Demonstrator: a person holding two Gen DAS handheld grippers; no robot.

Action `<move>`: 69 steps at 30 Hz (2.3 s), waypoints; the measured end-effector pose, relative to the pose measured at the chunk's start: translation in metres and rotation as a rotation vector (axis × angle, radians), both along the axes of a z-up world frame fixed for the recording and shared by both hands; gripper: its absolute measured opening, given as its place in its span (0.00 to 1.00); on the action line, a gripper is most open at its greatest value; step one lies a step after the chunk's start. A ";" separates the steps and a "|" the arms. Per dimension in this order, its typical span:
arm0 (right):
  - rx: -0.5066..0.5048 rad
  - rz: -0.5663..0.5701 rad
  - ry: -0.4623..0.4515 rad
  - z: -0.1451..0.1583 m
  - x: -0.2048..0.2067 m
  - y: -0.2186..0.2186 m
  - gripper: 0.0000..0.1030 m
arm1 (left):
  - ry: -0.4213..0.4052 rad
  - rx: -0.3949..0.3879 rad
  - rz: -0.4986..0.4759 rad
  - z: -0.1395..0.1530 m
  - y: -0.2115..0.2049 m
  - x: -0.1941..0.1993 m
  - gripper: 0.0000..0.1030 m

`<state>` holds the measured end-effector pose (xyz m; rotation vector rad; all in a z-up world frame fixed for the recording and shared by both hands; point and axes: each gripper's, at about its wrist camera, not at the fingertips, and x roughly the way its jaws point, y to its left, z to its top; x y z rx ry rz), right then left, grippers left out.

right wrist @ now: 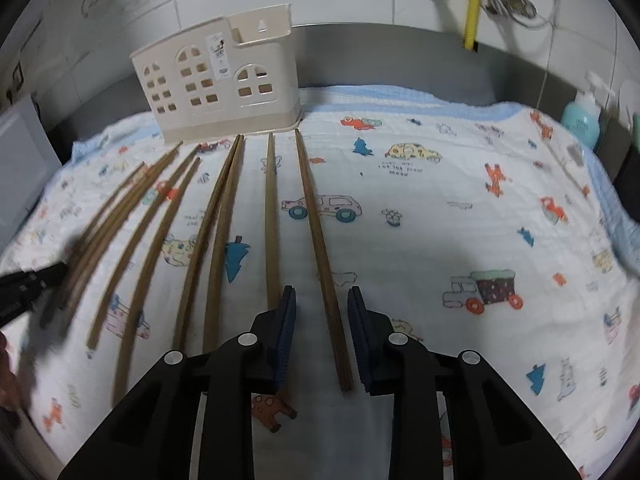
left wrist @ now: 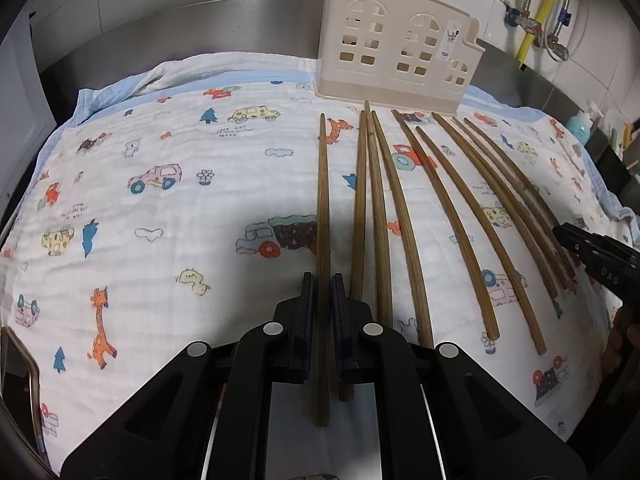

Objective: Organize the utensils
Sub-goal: 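Close the left tool on a wooden chopstick while the right tool grasps another, then lift both held chopsticks upright and carry them over the beige caddy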

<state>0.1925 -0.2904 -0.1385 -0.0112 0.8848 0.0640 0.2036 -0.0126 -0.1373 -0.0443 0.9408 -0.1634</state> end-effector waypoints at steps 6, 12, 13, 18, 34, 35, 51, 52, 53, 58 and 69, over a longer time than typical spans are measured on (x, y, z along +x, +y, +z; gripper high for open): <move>-0.028 0.019 -0.012 0.003 -0.003 0.004 0.07 | 0.006 0.013 -0.015 0.001 -0.001 0.003 0.07; -0.007 0.021 -0.057 0.025 -0.014 0.008 0.06 | 0.006 -0.002 -0.020 0.002 0.002 0.002 0.06; -0.004 0.023 -0.066 0.030 -0.016 0.009 0.06 | 0.001 -0.013 -0.022 0.004 0.003 0.000 0.06; 0.040 0.037 -0.146 0.068 -0.031 0.008 0.06 | -0.043 -0.045 -0.022 0.022 0.009 -0.010 0.06; 0.077 0.129 -0.274 0.155 -0.037 0.018 0.06 | -0.215 -0.066 -0.078 0.092 0.014 -0.036 0.06; 0.084 0.134 -0.276 0.160 -0.035 0.017 0.06 | -0.215 -0.074 -0.085 0.096 0.014 -0.035 0.06; 0.076 0.224 -0.326 0.264 0.031 0.018 0.06 | -0.253 -0.049 -0.159 0.155 0.000 0.005 0.06; 0.056 0.222 -0.326 0.268 0.039 0.020 0.06 | -0.260 -0.040 -0.162 0.159 -0.002 0.008 0.06; 0.042 0.217 -0.329 0.270 0.045 0.022 0.06 | -0.269 -0.033 -0.166 0.164 -0.005 0.012 0.06; 0.019 0.215 -0.302 0.271 0.080 0.027 0.06 | -0.335 -0.028 -0.170 0.197 -0.012 0.027 0.06; 0.017 0.222 -0.203 0.237 0.131 0.035 0.06 | -0.550 0.012 -0.141 0.281 -0.035 0.071 0.06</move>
